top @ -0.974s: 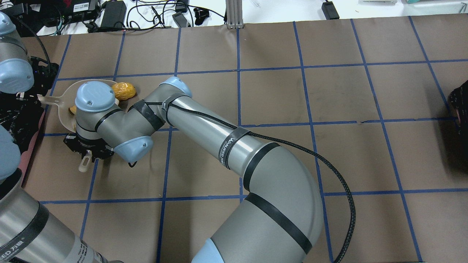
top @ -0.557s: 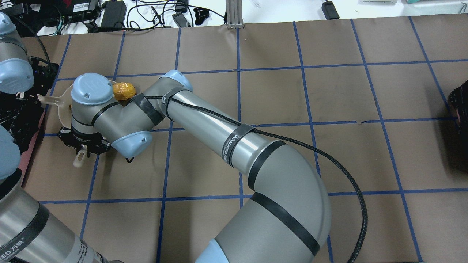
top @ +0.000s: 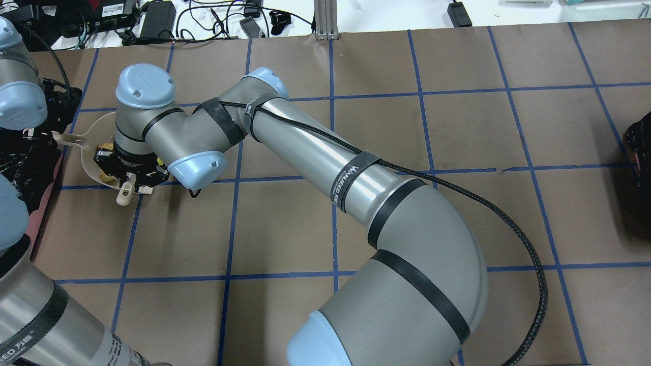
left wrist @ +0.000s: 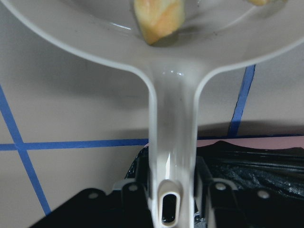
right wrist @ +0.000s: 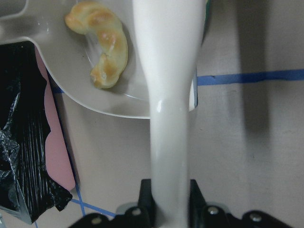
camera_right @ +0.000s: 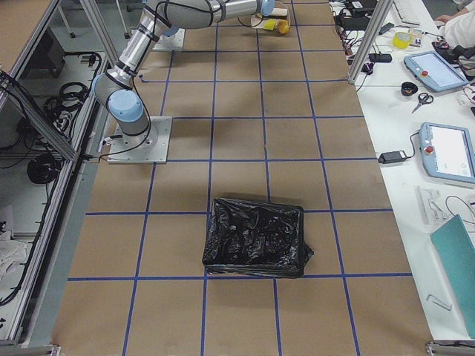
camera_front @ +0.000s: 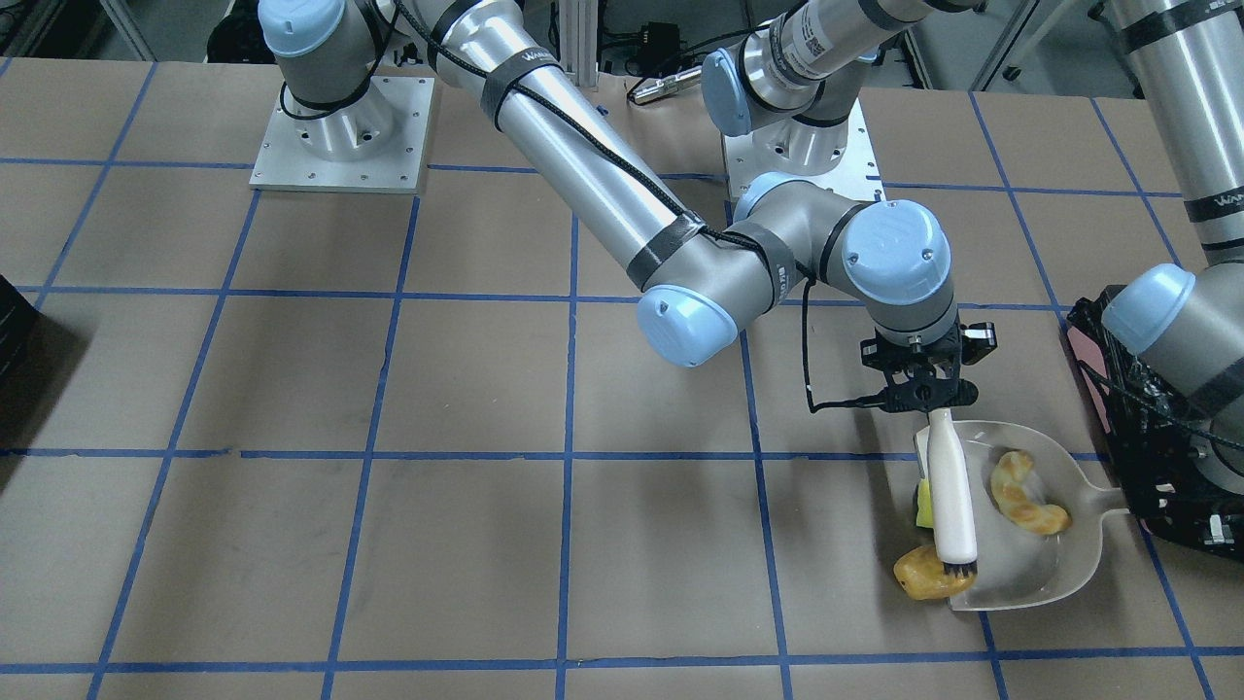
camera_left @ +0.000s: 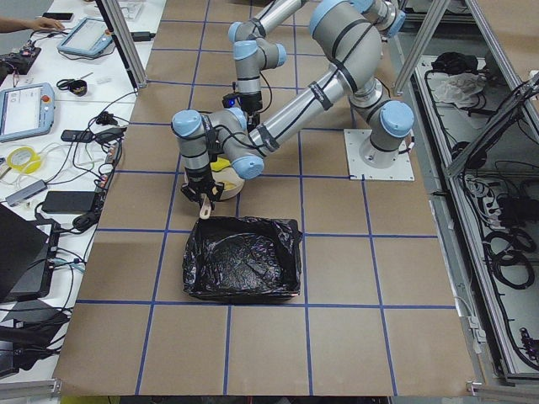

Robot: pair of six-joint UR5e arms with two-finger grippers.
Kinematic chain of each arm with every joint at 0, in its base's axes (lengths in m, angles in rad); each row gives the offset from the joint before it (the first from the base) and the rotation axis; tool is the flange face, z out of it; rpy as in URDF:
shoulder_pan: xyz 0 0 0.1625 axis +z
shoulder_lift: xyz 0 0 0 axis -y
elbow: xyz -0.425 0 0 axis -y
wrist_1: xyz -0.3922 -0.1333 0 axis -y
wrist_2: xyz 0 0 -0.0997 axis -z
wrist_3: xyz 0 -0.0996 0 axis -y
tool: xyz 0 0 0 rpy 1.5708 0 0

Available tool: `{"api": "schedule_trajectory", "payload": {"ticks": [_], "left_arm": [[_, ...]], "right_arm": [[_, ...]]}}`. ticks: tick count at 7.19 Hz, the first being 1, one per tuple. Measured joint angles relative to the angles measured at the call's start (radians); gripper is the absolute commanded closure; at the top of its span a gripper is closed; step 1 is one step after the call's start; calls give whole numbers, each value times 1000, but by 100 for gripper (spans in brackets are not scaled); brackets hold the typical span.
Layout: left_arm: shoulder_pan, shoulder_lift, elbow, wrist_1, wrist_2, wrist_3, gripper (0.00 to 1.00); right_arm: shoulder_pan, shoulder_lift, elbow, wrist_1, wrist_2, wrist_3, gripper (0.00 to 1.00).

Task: Sweep and dump trash in nearest bin
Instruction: 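Sweep the bread, pretzel and sponge into the dustpan with the right gripper's brush, then sweep remaining trash into the dustpan, then pull the brush back with the right gripper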

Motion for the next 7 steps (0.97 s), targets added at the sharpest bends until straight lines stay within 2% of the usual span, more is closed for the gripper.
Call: {"api": "schedule_trajectory", "payload": {"ticks": [4,7], "left_arm": [[0,0,1,0,0,-6,100],[-1,-1,2,0,0,-8,100]], "right_arm": [[-79,-10,0,39,-109,-171,100],[-76,45,-1,30,-131,-198,100]]}}
